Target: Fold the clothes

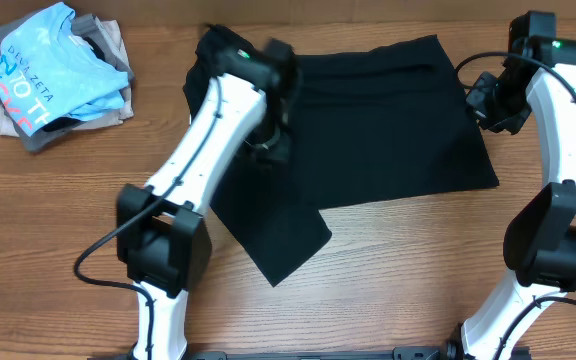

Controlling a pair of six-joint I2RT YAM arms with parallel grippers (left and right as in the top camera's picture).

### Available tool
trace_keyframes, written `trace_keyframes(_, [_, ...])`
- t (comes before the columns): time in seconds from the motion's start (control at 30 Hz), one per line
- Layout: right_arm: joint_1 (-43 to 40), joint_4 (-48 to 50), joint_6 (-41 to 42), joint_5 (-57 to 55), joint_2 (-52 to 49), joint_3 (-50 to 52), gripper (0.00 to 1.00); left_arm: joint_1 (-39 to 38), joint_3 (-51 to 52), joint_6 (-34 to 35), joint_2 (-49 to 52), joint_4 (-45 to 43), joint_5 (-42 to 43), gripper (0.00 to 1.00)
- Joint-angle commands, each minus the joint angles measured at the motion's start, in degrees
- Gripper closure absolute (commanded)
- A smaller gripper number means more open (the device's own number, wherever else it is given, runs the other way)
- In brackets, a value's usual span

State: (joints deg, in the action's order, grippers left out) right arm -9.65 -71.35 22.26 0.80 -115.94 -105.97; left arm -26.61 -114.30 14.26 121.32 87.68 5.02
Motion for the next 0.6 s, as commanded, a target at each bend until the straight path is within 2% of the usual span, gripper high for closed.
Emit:
trace_keyframes(0.0, [-1.4, 4.8, 1.8, -1.8, 0.2, 5.5, 0.82, -4.0, 5.6, 2.6, 0.3, -3.6, 2.1, 0.96])
trace_keyframes(0.23, [-4.0, 12.0, 1.7, 2.5, 0.1, 13.1, 0.82, -6.4, 17.6, 3.9, 0.3, -14.3, 6.9, 0.96])
trace_keyframes(0.57, [-4.0, 16.0, 2.2, 2.5, 0.0, 17.5, 0.84, -6.4, 26.4, 5.7, 0.3, -20.1, 7.0, 0.96])
